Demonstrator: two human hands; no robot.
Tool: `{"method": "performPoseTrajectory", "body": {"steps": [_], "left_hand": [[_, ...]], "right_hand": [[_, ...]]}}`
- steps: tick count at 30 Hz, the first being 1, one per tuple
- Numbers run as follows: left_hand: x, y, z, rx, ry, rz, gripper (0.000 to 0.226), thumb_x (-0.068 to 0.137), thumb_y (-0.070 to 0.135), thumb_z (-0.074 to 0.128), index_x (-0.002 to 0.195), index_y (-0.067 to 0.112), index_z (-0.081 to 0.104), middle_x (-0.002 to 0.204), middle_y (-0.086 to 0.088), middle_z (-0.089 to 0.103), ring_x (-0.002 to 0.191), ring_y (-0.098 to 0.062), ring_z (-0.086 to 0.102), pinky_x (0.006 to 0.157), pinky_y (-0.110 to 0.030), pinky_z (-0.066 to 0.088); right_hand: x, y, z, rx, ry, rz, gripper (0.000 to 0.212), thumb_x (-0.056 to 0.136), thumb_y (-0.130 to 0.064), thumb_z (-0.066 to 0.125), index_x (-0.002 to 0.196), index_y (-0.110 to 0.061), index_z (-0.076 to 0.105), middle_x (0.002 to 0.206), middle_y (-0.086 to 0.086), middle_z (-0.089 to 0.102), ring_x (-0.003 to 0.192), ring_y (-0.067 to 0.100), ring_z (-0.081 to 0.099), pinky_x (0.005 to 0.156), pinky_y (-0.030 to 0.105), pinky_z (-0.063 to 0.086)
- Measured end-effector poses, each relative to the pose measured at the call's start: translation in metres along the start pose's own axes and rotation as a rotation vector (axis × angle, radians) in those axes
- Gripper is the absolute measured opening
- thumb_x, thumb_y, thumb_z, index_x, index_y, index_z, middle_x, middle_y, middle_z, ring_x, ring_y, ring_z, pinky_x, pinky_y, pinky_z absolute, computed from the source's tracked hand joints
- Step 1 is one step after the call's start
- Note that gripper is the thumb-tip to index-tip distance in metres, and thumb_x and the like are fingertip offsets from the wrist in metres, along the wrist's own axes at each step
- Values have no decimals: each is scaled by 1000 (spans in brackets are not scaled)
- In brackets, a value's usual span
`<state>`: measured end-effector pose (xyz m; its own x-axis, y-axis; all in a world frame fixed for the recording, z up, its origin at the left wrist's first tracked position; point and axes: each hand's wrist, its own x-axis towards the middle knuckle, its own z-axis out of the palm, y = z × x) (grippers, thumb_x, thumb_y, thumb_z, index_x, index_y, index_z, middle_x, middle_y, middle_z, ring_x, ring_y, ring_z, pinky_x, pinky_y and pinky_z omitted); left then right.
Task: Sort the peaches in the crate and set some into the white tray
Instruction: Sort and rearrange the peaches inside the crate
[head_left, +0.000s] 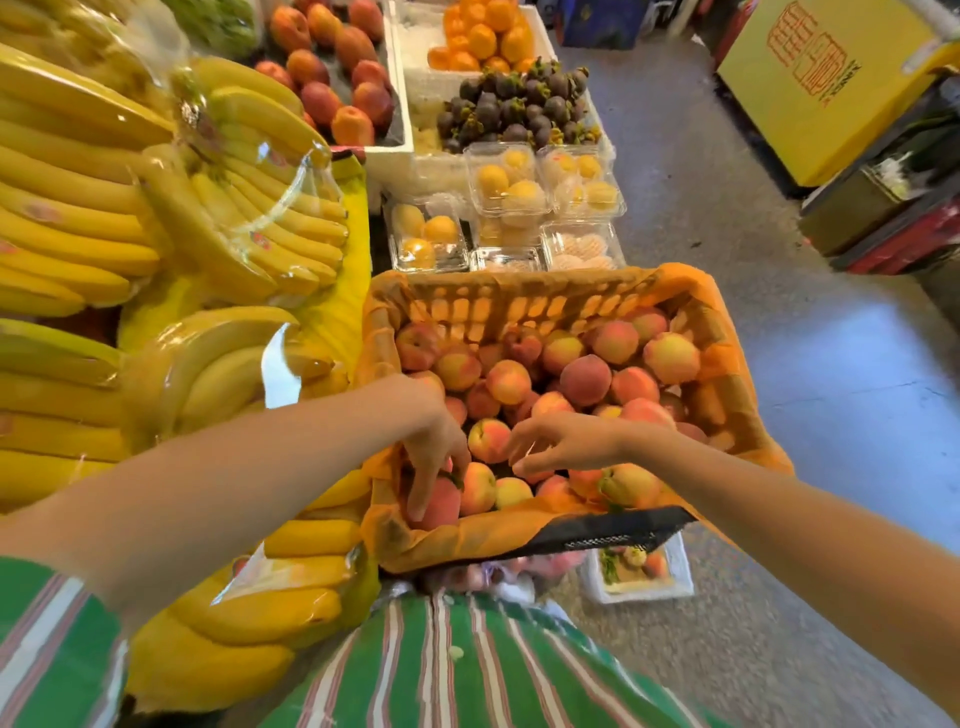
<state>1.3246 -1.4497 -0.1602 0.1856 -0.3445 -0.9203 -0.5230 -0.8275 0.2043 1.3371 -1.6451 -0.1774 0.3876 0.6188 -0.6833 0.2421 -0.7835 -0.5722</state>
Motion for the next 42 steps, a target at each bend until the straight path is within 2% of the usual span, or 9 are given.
{"method": "performPoseTrajectory", "body": {"steps": [3,6,14,20,27,33,36,38,42], "left_hand": [[7,-2,2,89,1,45,86,67,52,80,140,29,41,143,2,42,126,-25,46,101,-43,45],[-2,-10,-7,35,50,108,81,70,48,80,139,26,44,139,2,44,124,-22,46,96,-35,45],[-48,-62,-36,-514,356,233,61,70,40,81,124,27,56,121,5,54,110,-18,54,93,-34,50],[-47,-78,-20,-773,518,253,59,58,57,76,108,29,61,112,6,59,107,-17,56,88,-34,50],[-49,-80,-20,-924,522,280,60,63,45,77,116,23,59,115,-2,60,108,-23,59,89,-40,53],[-46,-76,-25,-1185,479,356,64,70,23,79,126,20,49,123,-8,55,109,-29,62,89,-43,56],[-43,-69,-28,-1329,509,445,54,80,6,72,126,21,49,122,-8,57,104,-21,65,79,-31,58],[-40,-63,-29,-1373,538,482,53,82,2,68,125,25,49,120,-6,58,100,-16,66,74,-24,57],[-27,-59,-31,-1450,518,548,82,68,1,80,137,25,44,132,-11,54,108,-20,65,78,-24,55]], "right_hand": [[-2,3,5,64,14,26,38,93,-36,60,126,-18,58,121,-3,62,111,13,59,94,31,49],[-3,7,8,121,28,56,37,93,-34,61,125,-17,59,121,1,62,111,14,60,91,27,50],[23,0,25,41,-12,117,66,90,-40,63,146,-21,34,135,3,52,113,19,56,92,31,48],[56,-11,40,-166,-84,56,58,93,-32,58,145,-25,32,114,1,53,93,17,51,74,30,41],[57,-5,41,-212,-37,-26,65,78,-35,76,128,-19,37,107,-2,45,93,19,47,71,33,38],[17,7,8,148,99,14,66,77,-36,77,132,-29,43,131,0,48,112,19,55,92,40,51],[-10,6,-4,343,205,33,59,77,-31,80,127,-30,49,128,-2,48,112,18,52,89,28,50],[-27,7,-6,479,268,9,55,77,-25,80,123,-31,50,128,3,47,116,26,51,92,36,50],[-52,6,-9,723,310,-30,59,75,-18,79,125,-32,50,129,7,50,111,26,59,83,30,55]]}}
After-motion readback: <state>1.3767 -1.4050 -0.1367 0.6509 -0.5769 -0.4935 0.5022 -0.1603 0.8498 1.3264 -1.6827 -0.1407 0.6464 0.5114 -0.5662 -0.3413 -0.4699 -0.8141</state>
